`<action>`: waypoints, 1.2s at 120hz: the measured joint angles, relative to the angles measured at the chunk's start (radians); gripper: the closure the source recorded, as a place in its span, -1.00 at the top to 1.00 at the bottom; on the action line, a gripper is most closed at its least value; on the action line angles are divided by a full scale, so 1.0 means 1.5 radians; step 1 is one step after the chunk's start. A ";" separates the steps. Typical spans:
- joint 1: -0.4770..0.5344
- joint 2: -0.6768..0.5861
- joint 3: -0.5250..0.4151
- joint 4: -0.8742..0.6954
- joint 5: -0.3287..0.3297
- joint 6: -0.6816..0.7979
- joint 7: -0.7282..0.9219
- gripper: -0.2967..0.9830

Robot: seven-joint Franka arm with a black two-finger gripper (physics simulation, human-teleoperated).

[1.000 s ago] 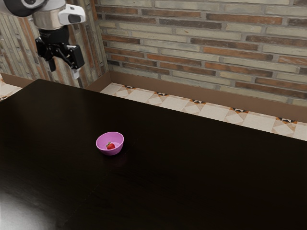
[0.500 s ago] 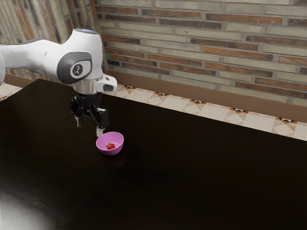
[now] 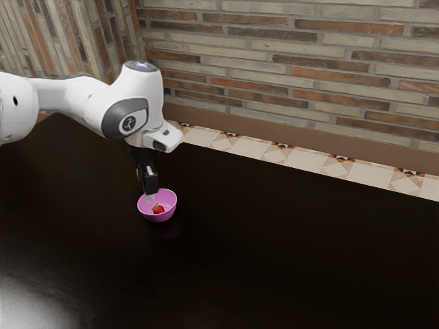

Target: Take strawberry from the bowl

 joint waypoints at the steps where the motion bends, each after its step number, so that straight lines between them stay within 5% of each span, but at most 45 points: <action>1: 0.000 0.002 0.000 0.001 0.001 0.001 0.006 0.35; 144: 0.024 0.181 0.021 0.098 0.001 0.084 0.592 0.16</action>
